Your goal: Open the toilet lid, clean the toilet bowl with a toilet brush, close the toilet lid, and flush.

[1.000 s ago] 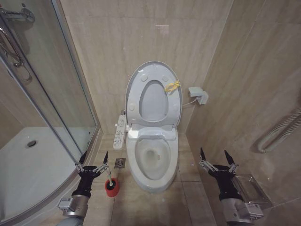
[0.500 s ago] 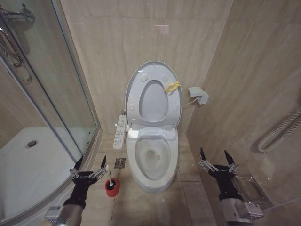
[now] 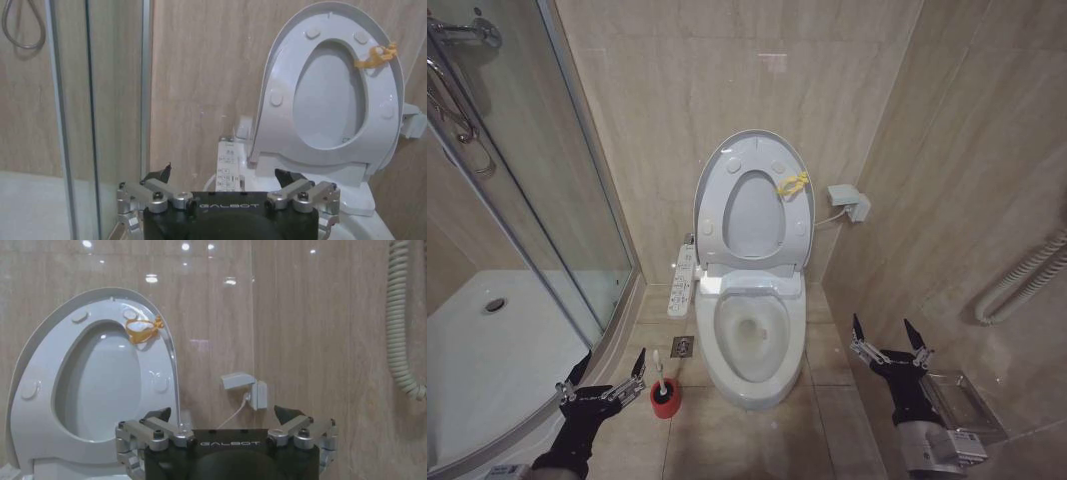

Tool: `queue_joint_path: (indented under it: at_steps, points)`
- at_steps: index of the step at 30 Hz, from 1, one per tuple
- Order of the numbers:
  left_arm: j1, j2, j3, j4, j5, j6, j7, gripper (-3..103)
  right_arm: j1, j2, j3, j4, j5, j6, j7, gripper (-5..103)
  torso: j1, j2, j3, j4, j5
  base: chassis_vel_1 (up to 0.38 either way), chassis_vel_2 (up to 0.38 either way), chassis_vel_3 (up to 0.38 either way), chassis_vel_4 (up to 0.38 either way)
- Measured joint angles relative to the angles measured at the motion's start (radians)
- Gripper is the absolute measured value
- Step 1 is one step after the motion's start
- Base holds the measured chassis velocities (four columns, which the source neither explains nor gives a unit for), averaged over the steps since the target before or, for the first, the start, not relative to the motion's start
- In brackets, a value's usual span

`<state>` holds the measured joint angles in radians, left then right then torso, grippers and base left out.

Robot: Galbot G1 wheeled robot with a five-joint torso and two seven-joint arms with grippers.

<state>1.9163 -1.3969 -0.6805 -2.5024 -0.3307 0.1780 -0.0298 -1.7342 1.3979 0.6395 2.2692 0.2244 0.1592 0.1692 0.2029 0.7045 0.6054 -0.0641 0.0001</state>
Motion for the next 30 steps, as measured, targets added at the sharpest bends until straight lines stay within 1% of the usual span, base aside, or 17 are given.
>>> queue_joint_path:
  at_steps: [1, 3, 4, 5, 7, 8, 9, 11, 12, 15, 23, 24, 25, 26, 28, 29, 30]
  points:
    - [0.0, 0.0, -0.002, 0.01, 0.006, -0.022, 0.002, 100, 0.0, 0.0, 0.0, 0.0, 0.0, 0.0, 0.0, 100, 0.0, 0.0, 0.0, 0.0, 0.0, 0.0, 0.0, 0.0, 0.0]
    - [0.0, 0.0, -0.007, 0.043, 0.026, -0.096, 0.011, 100, 0.0, 0.0, 0.0, 0.0, 0.0, 0.0, 0.0, 100, 0.0, 0.0, 0.0, 0.0, -0.0001, 0.0, 0.0, 0.0, 0.0]
    - [-0.001, 0.0, -0.009, 0.055, 0.033, -0.124, 0.015, 100, 0.0, 0.0, 0.0, 0.0, 0.0, 0.0, 0.0, 100, 0.0, 0.0, 0.0, 0.0, -0.0001, 0.0, 0.0, 0.0, 0.0]
    - [-0.001, 0.0, -0.009, 0.055, 0.033, -0.124, 0.015, 100, 0.0, 0.0, 0.0, 0.0, 0.0, 0.0, 0.0, 100, 0.0, 0.0, 0.0, 0.0, -0.0001, 0.0, 0.0, 0.0, 0.0]
    - [-0.002, 0.0, -0.014, 0.091, 0.056, -0.208, 0.025, 100, 0.0, 0.0, 0.0, 0.0, 0.0, 0.0, 0.0, 100, 0.0, 0.0, 0.0, 0.0001, -0.0002, 0.0, 0.0, 0.0, 0.0]
    - [-0.002, 0.0, -0.014, 0.091, 0.056, -0.208, 0.025, 100, 0.0, 0.0, 0.0, 0.0, 0.0, 0.0, 0.0, 100, 0.0, 0.0, 0.0, 0.0001, -0.0002, 0.0, 0.0, 0.0, 0.0]
    - [-0.003, 0.001, -0.016, 0.103, 0.064, -0.236, 0.028, 100, 0.0, 0.0, 0.0, 0.0, 0.0, 0.0, 0.0, 100, 0.0, 0.0, 0.0, 0.0, 0.0, 0.0, 0.0, 0.0, 0.0]
    - [-0.004, 0.001, -0.022, 0.142, 0.089, -0.327, 0.039, 100, 0.0, 0.0, 0.0, 0.0, 0.0, 0.0, 0.0, 100, 0.0, 0.0, 0.0, 0.0001, -0.0001, 0.0, 0.0, 0.0, 0.0]
    - [-0.004, 0.001, -0.022, 0.142, 0.089, -0.327, 0.039, 100, 0.0, 0.0, 0.0, 0.0, 0.0, 0.0, 0.0, 100, 0.0, 0.0, 0.0, 0.0001, -0.0001, 0.0, 0.0, 0.0, 0.0]
    - [-0.005, 0.001, -0.029, 0.181, 0.114, -0.418, 0.05, 100, 0.0, 0.0, 0.0, 0.0, 0.0, 0.0, 0.0, 100, 0.0, 0.0, 0.0, 0.0002, -0.0002, 0.0, 0.0, 0.0, 0.0]
    - [-0.009, 0.002, -0.029, 0.191, 0.118, -0.436, 0.051, 100, 0.0, 0.0, 0.0, 0.0, 0.0, 0.0, 0.0, 100, 0.0, 0.0, 0.0, 0.0001, -0.0001, 0.0, 0.0, 0.0, 0.0]
    - [-0.02, 0.002, -0.03, 0.207, 0.116, -0.456, 0.049, 97, 0.0, 0.0, 0.0, 0.0, 0.0, 0.0, 0.0, 100, 0.0, 0.0, 0.0, 0.0002, 0.0001, 0.0, 0.0, 0.0, 0.0]
    - [-0.038, 0.003, -0.03, 0.232, 0.113, -0.483, 0.044, 97, 0.0, 0.0, 0.0, 0.0, 0.0, 0.0, 0.0, 100, 0.0, 0.0, 0.0, 0.0002, 0.0001, 0.0, 0.0, 0.0, 0.0]
    - [-0.038, 0.003, -0.03, 0.232, 0.113, -0.483, 0.044, 97, 0.0, 0.0, 0.0, 0.0, 0.0, 0.0, 0.0, 100, 0.0, 0.0, 0.0, 0.0002, 0.0001, 0.0, 0.0, 0.0, 0.0]
    - [-0.088, 0.005, -0.032, 0.301, 0.099, -0.559, 0.027, 97, 0.0, 0.0, 0.0, 0.0, 0.0, 0.0, 0.0, 100, 0.0, 0.0, 0.0, -0.0001, -0.0002, 0.0, 0.0, 0.0, 0.0]
    - [-0.107, 0.007, -0.032, 0.328, 0.093, -0.588, 0.02, 97, 0.0, 0.0, 0.0, 0.0, 0.0, 0.0, 0.0, 100, 0.0, 0.0, 0.0, 0.0, -0.0001, 0.0, 0.0, 0.0, 0.0]
    - [-0.137, 0.009, -0.033, 0.369, 0.085, -0.634, 0.01, 100, 0.0, 0.0, 0.0, 0.0, 0.0, 0.0, 0.0, 100, 0.0, 0.0, 0.0, 0.0, -0.0002, 0.0, 0.0, 0.0, 0.0]
